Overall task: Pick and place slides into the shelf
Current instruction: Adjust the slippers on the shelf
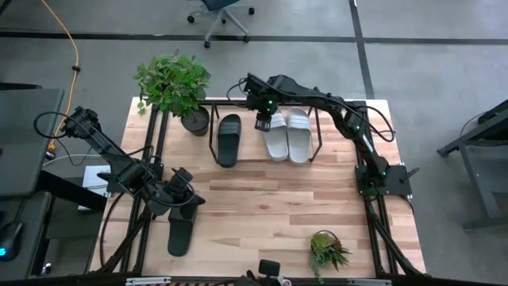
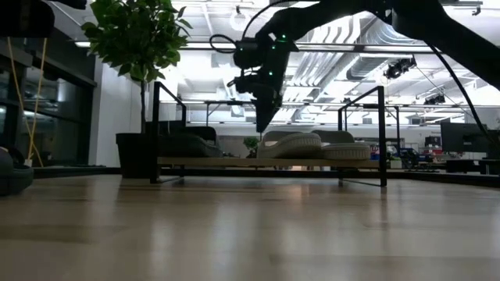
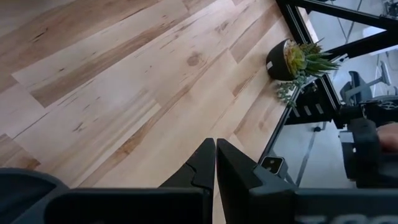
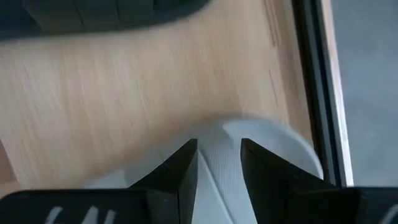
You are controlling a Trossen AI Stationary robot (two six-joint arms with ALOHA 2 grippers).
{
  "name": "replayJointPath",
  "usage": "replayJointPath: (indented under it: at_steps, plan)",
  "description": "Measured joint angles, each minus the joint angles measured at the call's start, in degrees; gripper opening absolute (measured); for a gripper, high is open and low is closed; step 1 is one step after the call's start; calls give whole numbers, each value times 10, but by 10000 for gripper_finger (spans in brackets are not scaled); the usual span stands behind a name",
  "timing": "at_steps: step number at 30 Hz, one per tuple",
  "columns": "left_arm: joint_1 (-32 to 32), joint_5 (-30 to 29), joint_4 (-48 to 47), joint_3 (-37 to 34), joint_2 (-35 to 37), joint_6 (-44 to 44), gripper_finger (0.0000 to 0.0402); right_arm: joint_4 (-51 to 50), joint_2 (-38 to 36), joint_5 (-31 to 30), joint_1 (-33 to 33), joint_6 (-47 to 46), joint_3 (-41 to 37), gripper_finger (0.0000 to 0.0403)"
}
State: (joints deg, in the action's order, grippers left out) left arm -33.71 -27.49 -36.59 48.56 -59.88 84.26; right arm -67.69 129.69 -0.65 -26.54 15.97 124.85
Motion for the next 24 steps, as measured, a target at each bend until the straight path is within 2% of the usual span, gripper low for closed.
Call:
replayJointPath:
  at_steps: [9, 15, 24]
  plan:
    - [0, 0, 0, 0, 0, 0, 5, 37, 19, 9, 13, 23, -1, 114]
    - [0, 7, 1, 0, 0, 1, 5, 29, 33, -26, 15, 20, -1, 114]
    - [0, 9, 1, 0, 0, 1, 5, -9, 34, -52, 2, -41, -1, 114]
